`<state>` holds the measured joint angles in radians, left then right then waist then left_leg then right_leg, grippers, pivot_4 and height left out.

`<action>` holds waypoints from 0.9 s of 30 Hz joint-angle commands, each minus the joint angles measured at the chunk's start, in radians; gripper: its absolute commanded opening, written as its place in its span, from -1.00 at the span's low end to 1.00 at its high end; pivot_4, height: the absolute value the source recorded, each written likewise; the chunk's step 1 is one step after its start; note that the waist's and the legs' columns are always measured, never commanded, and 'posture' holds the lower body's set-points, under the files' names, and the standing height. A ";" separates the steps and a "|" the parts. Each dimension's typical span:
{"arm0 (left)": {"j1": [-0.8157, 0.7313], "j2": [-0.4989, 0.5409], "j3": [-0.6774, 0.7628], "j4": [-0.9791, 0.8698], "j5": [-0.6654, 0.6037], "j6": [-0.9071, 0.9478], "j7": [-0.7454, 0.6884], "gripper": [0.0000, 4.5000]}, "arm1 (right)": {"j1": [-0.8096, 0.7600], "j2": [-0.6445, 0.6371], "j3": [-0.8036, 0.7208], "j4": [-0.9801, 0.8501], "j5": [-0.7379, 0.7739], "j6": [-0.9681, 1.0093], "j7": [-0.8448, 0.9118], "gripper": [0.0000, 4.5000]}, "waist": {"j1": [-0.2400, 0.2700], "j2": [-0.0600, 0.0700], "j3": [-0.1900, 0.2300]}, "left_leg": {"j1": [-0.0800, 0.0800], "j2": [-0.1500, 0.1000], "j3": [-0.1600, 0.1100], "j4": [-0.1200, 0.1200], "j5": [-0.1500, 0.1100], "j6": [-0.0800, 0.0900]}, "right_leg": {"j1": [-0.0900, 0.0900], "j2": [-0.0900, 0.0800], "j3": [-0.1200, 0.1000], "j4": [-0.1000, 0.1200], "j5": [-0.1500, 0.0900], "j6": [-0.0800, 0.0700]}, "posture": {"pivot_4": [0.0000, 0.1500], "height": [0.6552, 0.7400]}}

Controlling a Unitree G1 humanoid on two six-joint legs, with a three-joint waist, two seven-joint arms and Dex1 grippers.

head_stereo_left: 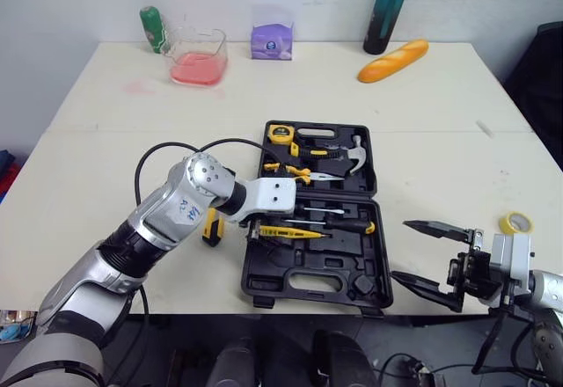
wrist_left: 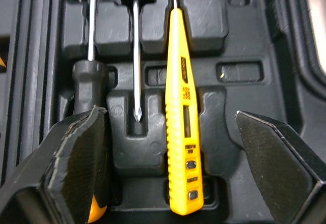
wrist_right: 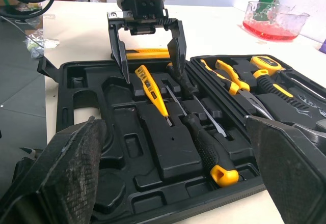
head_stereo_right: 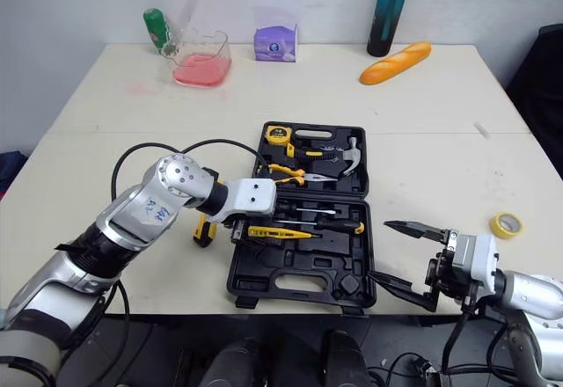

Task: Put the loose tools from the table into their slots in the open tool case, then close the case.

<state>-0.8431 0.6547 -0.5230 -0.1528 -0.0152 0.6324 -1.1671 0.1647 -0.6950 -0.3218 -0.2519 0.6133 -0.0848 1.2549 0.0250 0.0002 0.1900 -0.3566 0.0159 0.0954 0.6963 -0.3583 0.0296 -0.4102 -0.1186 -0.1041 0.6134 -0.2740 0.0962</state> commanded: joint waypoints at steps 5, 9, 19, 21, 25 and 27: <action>0.032 -0.019 0.236 -0.044 -0.177 -0.110 -0.033 0.79 | -0.032 -0.024 -0.009 -0.036 0.012 0.018 -0.007 1.00 | -0.001 0.000 0.000 | -0.001 0.000 -0.001 0.001 0.000 0.000 | 0.000 0.000 0.000 0.002 0.000 0.000 | 1.00 0.88; 0.118 -0.031 0.335 -0.025 -0.234 -0.226 -0.016 0.79 | -0.047 -0.027 -0.009 -0.046 0.017 0.042 -0.022 1.00 | -0.001 0.000 0.000 | 0.000 0.000 -0.001 0.001 0.000 0.000 | 0.000 0.000 0.000 0.002 0.000 0.000 | 1.00 0.88; 0.282 -0.128 0.334 0.010 -0.230 -0.418 0.037 -0.74 | -0.067 -0.029 -0.015 -0.046 0.022 0.074 -0.027 1.00 | 0.000 0.000 0.000 | 0.000 -0.001 -0.001 0.002 -0.001 0.001 | 0.001 -0.002 -0.001 0.002 0.000 0.000 | 1.00 0.88; 0.297 -0.138 0.306 0.034 -0.199 -0.443 0.053 -0.97 | -0.062 -0.027 -0.018 -0.044 0.022 0.074 -0.026 1.00 | 0.001 0.000 0.000 | 0.000 -0.001 -0.001 0.002 -0.001 0.001 | 0.001 -0.001 -0.001 0.003 0.000 0.000 | 1.00 0.88; 0.297 -0.145 0.279 0.071 -0.177 -0.427 0.069 -0.97 | -0.051 -0.029 -0.029 -0.036 0.018 0.075 -0.028 1.00 | 0.001 0.000 0.000 | 0.000 -0.001 0.000 0.002 -0.001 0.001 | 0.001 -0.001 -0.002 0.001 0.000 0.000 | 1.00 0.88; 0.297 -0.140 0.259 0.092 -0.155 -0.428 0.067 -0.97 | -0.041 -0.030 -0.035 -0.033 0.014 0.075 -0.027 1.00 | 0.000 0.000 0.000 | 0.000 0.000 0.000 0.002 -0.001 0.001 | 0.001 -0.002 -0.002 0.000 0.000 0.000 | 1.00 0.88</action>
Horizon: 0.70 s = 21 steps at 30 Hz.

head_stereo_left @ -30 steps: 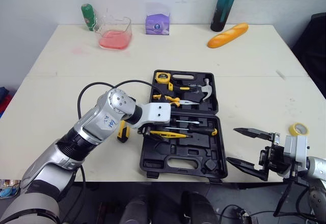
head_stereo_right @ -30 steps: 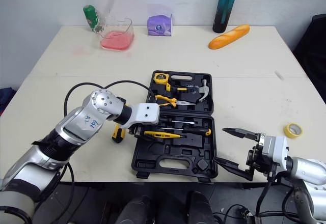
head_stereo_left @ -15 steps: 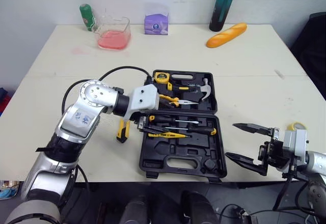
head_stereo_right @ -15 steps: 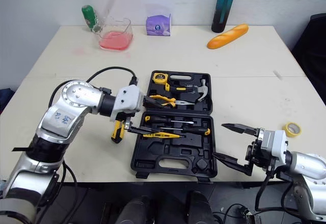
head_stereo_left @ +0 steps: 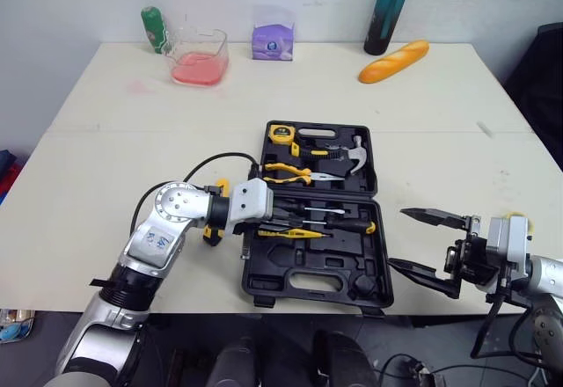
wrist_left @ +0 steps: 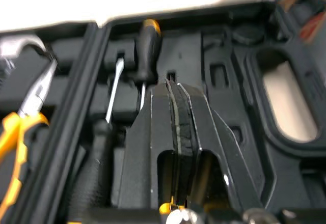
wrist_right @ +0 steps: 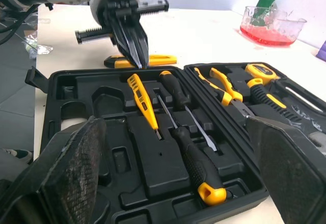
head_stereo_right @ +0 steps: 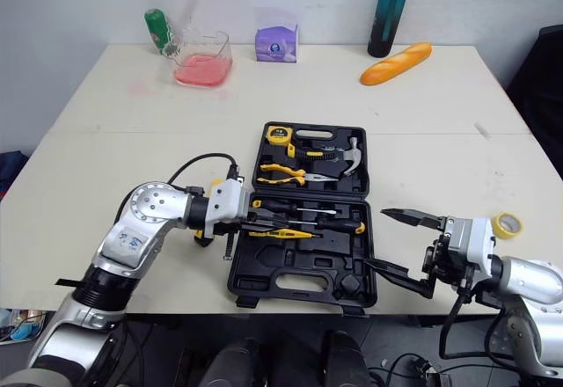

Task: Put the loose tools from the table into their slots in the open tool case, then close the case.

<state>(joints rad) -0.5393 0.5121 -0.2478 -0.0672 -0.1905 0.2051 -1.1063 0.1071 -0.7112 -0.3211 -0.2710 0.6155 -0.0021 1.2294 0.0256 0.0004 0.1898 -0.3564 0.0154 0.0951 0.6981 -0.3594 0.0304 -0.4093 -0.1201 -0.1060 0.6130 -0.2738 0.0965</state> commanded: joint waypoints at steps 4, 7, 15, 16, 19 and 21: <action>-0.007 -0.001 -0.036 0.036 0.054 -0.017 0.013 -0.97 | 0.029 -0.011 -0.040 -0.022 0.012 -0.006 -0.012 1.00 | 0.000 0.000 0.000 | 0.000 0.000 0.000 0.000 0.000 0.000 | 0.000 0.000 0.000 0.000 0.000 0.000 | 1.00 0.88; -0.006 -0.003 -0.040 0.064 0.065 -0.016 0.021 -0.97 | 0.040 -0.008 -0.040 -0.028 0.013 -0.008 -0.017 1.00 | -0.001 0.000 0.000 | 0.000 0.000 0.000 0.000 0.000 0.000 | 0.000 0.000 0.000 0.000 0.000 0.000 | 1.00 0.88; -0.010 -0.012 -0.057 0.130 0.097 -0.005 0.036 -0.97 | 0.062 -0.006 -0.042 -0.037 0.014 -0.013 -0.026 1.00 | 0.000 0.000 0.000 | 0.000 0.000 0.000 0.000 0.000 0.000 | 0.000 -0.003 0.000 0.000 0.000 0.000 | 1.00 0.88; -0.009 -0.009 -0.063 0.134 0.103 -0.005 0.032 -0.97 | 0.066 -0.005 -0.042 -0.037 0.014 -0.015 -0.026 1.00 | 0.000 0.000 0.000 | 0.000 0.000 0.000 0.000 0.000 0.000 | 0.000 -0.004 0.000 0.000 0.000 0.000 | 1.00 0.88; -0.010 0.001 -0.095 0.146 0.137 0.060 0.035 -0.97 | 0.078 -0.002 -0.043 -0.038 0.015 -0.019 -0.027 1.00 | 0.000 0.000 0.000 | 0.000 -0.001 0.000 0.000 0.000 0.000 | 0.000 -0.007 -0.001 0.000 0.000 0.000 | 1.00 0.88; -0.015 0.011 -0.126 0.157 0.169 0.091 0.032 -0.97 | 0.086 0.001 -0.042 -0.035 0.014 -0.026 -0.023 1.00 | 0.001 0.000 -0.001 | 0.001 -0.001 0.000 0.000 0.000 0.001 | 0.001 -0.007 -0.002 0.000 0.000 0.000 | 1.00 0.88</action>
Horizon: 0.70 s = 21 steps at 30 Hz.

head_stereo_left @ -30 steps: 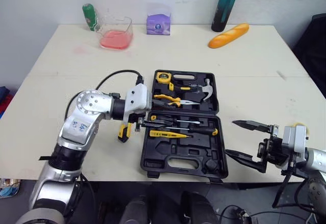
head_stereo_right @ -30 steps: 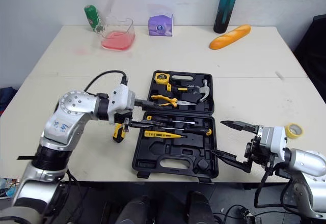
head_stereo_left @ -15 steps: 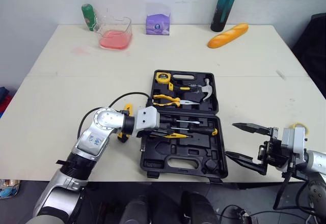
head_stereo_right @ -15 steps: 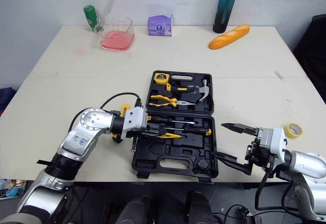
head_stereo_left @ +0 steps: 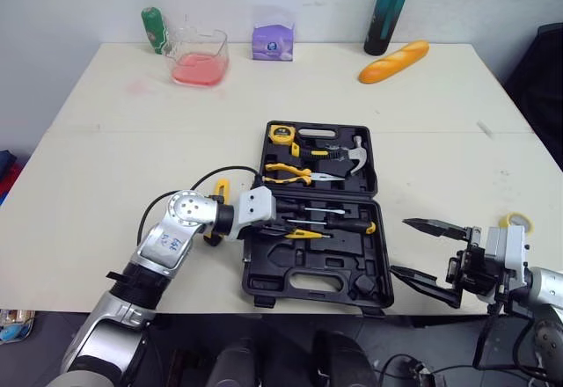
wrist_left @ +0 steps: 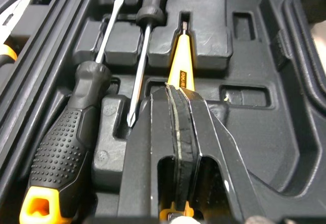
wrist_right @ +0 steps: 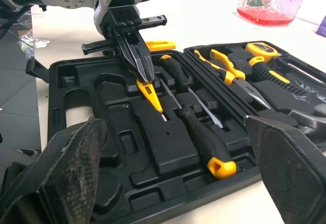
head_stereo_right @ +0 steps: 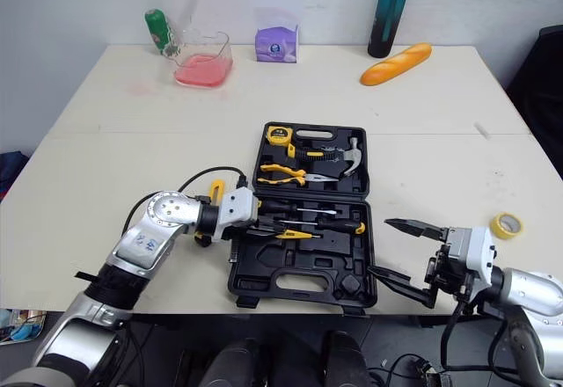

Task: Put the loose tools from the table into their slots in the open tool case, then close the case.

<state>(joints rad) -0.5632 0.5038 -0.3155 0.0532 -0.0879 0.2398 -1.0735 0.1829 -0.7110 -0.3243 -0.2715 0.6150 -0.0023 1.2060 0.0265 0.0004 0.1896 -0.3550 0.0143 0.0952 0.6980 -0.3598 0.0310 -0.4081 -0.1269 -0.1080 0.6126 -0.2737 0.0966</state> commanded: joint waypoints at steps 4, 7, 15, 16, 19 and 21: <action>0.003 0.043 -0.099 0.038 0.104 0.101 -0.003 -0.97 | 0.018 0.008 -0.033 -0.028 0.010 -0.042 0.002 1.00 | -0.001 0.000 -0.003 | 0.002 0.000 0.000 0.000 -0.001 0.001 | 0.002 -0.002 0.001 0.000 0.000 0.000 | 1.00 0.88; 0.006 0.043 -0.099 0.035 0.097 0.090 0.001 -0.97 | 0.019 0.014 -0.029 -0.023 0.009 -0.055 0.001 1.00 | -0.002 0.000 -0.008 | 0.002 0.000 0.000 0.000 -0.001 0.001 | 0.003 -0.002 0.001 -0.001 0.000 0.000 | 1.00 0.88; -0.003 0.013 0.018 -0.026 -0.041 -0.113 -0.046 -0.97 | 0.006 0.010 -0.036 0.048 0.002 -0.100 0.032 1.00 | -0.002 -0.001 -0.007 | 0.001 0.000 -0.001 0.000 -0.001 0.001 | 0.002 -0.004 0.003 -0.002 0.000 0.000 | 1.00 0.88; -0.001 0.015 0.048 -0.045 -0.075 -0.121 -0.057 -0.97 | 0.005 0.006 -0.043 0.072 0.001 -0.114 0.044 1.00 | -0.002 -0.001 -0.007 | 0.000 0.000 -0.001 0.000 -0.001 0.001 | 0.001 -0.004 0.003 -0.002 0.000 0.000 | 1.00 0.88; 0.010 0.035 0.134 -0.095 -0.167 -0.141 -0.087 -0.97 | 0.007 -0.007 -0.071 0.148 -0.004 -0.153 0.083 1.00 | -0.002 -0.002 -0.007 | 0.000 0.000 -0.001 0.000 -0.001 0.001 | 0.001 -0.004 0.002 -0.002 0.000 0.000 | 1.00 0.88; 0.040 0.083 0.206 -0.125 -0.215 -0.138 -0.104 -0.85 | 0.014 -0.019 -0.108 0.231 -0.009 -0.195 0.120 1.00 | -0.003 -0.002 -0.007 | 0.000 0.000 0.000 0.000 -0.001 0.001 | 0.001 -0.004 0.002 -0.002 0.000 0.000 | 1.00 0.88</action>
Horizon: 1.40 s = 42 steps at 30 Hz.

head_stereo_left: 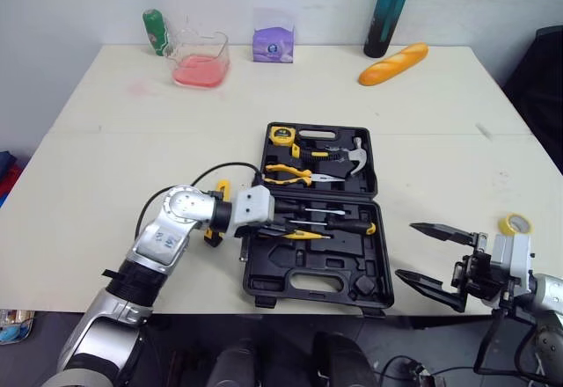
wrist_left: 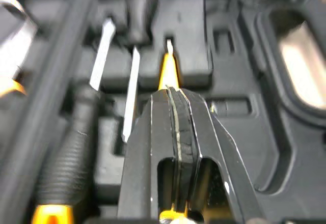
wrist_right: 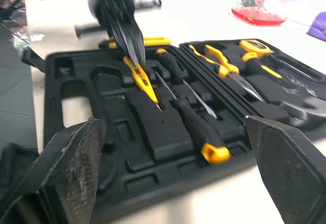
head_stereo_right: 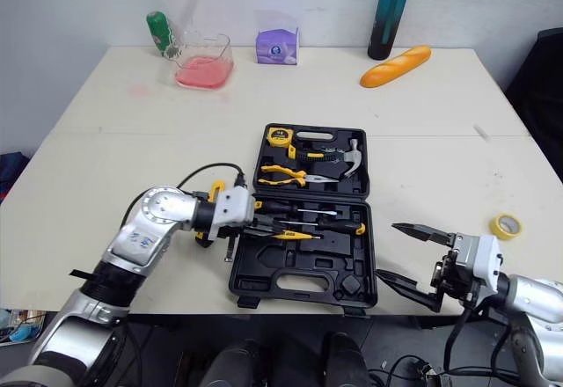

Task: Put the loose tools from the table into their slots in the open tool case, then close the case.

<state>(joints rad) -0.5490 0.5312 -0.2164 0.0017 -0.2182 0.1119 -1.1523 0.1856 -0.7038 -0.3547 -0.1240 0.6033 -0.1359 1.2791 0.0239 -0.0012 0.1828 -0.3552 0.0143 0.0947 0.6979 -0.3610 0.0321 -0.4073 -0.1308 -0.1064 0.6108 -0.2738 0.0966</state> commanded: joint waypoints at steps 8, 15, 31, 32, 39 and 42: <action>0.308 0.232 0.452 -0.091 -0.132 0.025 0.077 0.69 | -0.008 -0.082 -0.265 0.470 -0.017 -0.245 0.084 1.00 | -0.020 0.003 0.001 | 0.002 0.000 0.002 -0.001 -0.001 0.000 | 0.000 0.000 0.001 0.000 0.000 0.000 | 1.00 0.88; 0.570 0.252 0.727 -0.100 -0.144 0.048 0.214 0.97 | -0.044 -0.157 -0.390 0.793 -0.034 -0.361 0.046 1.00 | -0.023 0.003 0.002 | 0.002 0.001 0.000 -0.006 -0.002 0.000 | 0.000 -0.003 0.003 -0.004 0.000 -0.001 | 1.00 0.88; 0.881 0.199 1.122 0.104 -0.135 0.008 0.446 0.97 | 0.086 -0.291 -0.475 1.335 -0.095 -0.487 -0.227 1.00 | -0.028 0.005 0.002 | 0.005 0.002 0.001 -0.014 -0.006 -0.006 | -0.002 -0.003 0.004 -0.005 -0.002 -0.004 | 1.00 0.88; 0.887 0.198 1.120 0.104 -0.138 0.004 0.446 0.97 | 0.089 -0.299 -0.462 1.350 -0.113 -0.473 -0.279 1.00 | -0.028 0.006 0.002 | 0.005 0.002 0.001 -0.014 -0.007 -0.006 | -0.002 -0.003 0.005 -0.005 -0.002 -0.004 | 1.00 0.88; 0.887 0.198 1.092 0.063 -0.157 0.017 0.445 0.97 | 0.075 -0.305 -0.437 1.375 -0.149 -0.471 -0.317 1.00 | -0.030 0.007 0.001 | 0.005 0.002 0.001 -0.014 -0.005 -0.010 | -0.002 -0.003 0.005 -0.005 -0.003 -0.005 | 1.00 0.88; 0.878 0.202 1.084 0.031 -0.170 0.033 0.444 0.97 | 0.044 -0.298 -0.434 1.370 -0.140 -0.468 -0.243 1.00 | -0.031 0.007 0.001 | 0.005 0.002 0.001 -0.014 -0.005 -0.010 | -0.002 -0.003 0.005 -0.005 -0.003 -0.005 | 1.00 0.88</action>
<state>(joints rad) 0.3286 0.7237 0.8530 0.0775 -0.3655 0.1420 -0.7132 0.2349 -0.9894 -0.7853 1.2575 0.4487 -0.5904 0.9963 -0.0072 0.0059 0.1838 -0.3506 0.0164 0.0958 0.6837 -0.3663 0.0220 -0.4093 -0.1336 -0.1017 0.6063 -0.2764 0.0919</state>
